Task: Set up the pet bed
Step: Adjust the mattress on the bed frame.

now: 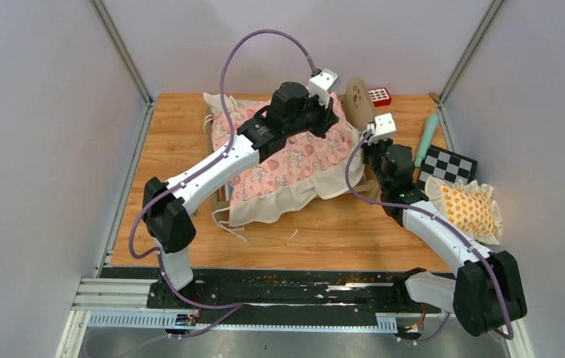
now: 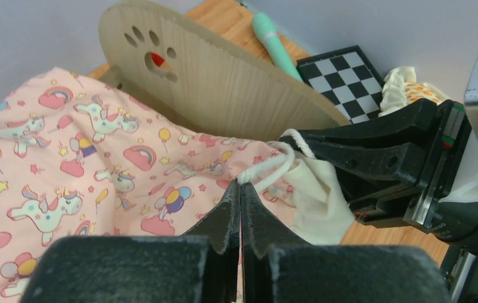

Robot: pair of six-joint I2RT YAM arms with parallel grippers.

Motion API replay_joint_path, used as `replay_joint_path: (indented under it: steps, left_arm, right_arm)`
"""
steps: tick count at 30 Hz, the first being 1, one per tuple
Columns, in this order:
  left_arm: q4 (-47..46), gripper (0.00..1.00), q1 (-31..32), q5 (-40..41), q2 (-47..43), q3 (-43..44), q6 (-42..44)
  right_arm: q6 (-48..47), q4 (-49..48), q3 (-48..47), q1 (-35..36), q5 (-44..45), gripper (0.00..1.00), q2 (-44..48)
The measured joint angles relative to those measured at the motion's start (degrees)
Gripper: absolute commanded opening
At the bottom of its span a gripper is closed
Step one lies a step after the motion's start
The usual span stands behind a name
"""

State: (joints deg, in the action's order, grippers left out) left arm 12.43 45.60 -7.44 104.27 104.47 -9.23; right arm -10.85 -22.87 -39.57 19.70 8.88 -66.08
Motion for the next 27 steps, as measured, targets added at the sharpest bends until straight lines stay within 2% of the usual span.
replay_joint_path:
  steps: [5,19,27]
  left_arm:
    - [-1.88,0.0,-1.68,-1.18,0.0,-3.76,-0.79]
    - [-5.2,0.0,-4.02,-5.53,0.02,-7.58,-1.16]
    - [-5.51,0.0,-4.02,-7.3,0.04,-7.58,-1.16]
  right_arm:
    - [-2.19,0.68,0.24,0.0,0.28,0.04,-1.92]
    - [-5.84,1.31,0.11,1.27,4.22,0.08,-5.18]
    - [-6.08,1.16,0.09,2.21,6.01,0.27,-5.64]
